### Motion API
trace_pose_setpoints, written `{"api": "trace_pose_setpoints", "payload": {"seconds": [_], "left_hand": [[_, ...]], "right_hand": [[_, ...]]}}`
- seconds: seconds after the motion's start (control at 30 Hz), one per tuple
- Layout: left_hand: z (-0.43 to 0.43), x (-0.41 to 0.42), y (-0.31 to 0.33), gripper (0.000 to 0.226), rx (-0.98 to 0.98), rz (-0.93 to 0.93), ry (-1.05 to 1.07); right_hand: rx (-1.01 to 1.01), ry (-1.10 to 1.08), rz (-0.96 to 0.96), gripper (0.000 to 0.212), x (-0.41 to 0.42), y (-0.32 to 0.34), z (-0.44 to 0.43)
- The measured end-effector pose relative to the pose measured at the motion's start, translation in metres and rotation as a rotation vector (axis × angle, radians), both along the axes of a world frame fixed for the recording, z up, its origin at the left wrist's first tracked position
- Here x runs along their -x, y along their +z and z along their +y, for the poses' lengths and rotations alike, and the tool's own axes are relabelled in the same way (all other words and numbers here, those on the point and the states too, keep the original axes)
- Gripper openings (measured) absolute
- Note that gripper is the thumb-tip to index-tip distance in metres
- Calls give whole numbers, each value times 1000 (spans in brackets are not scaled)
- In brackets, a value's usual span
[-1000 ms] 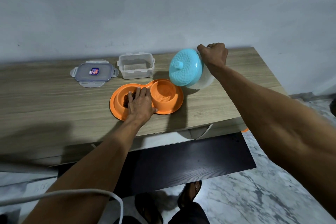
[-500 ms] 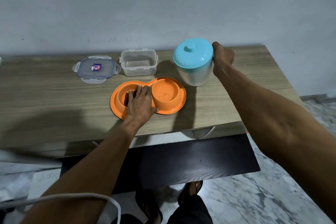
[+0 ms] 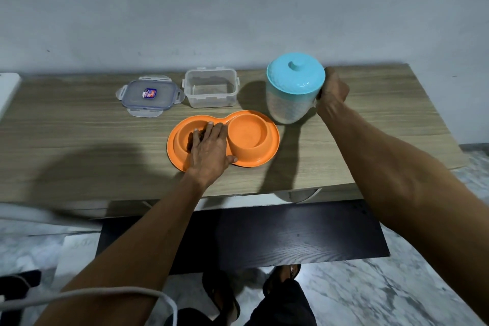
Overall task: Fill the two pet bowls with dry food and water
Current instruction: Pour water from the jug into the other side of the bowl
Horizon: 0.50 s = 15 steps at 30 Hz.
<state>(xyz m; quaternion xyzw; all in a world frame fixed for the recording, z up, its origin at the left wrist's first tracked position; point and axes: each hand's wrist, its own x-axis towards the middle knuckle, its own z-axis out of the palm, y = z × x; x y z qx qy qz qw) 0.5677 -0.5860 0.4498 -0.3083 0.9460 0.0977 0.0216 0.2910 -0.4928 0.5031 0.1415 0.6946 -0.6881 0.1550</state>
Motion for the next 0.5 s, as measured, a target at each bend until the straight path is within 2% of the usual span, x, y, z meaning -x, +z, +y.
{"api": "trace_pose_setpoints", "payload": {"seconds": [0.27, 0.5], "left_hand": [[1, 1, 1, 90, -23, -19, 12], [1, 0, 8, 95, -55, -40, 6]], "right_hand": [[48, 10, -24, 16, -5, 1, 7], [99, -100, -50, 35, -25, 0, 30]]}}
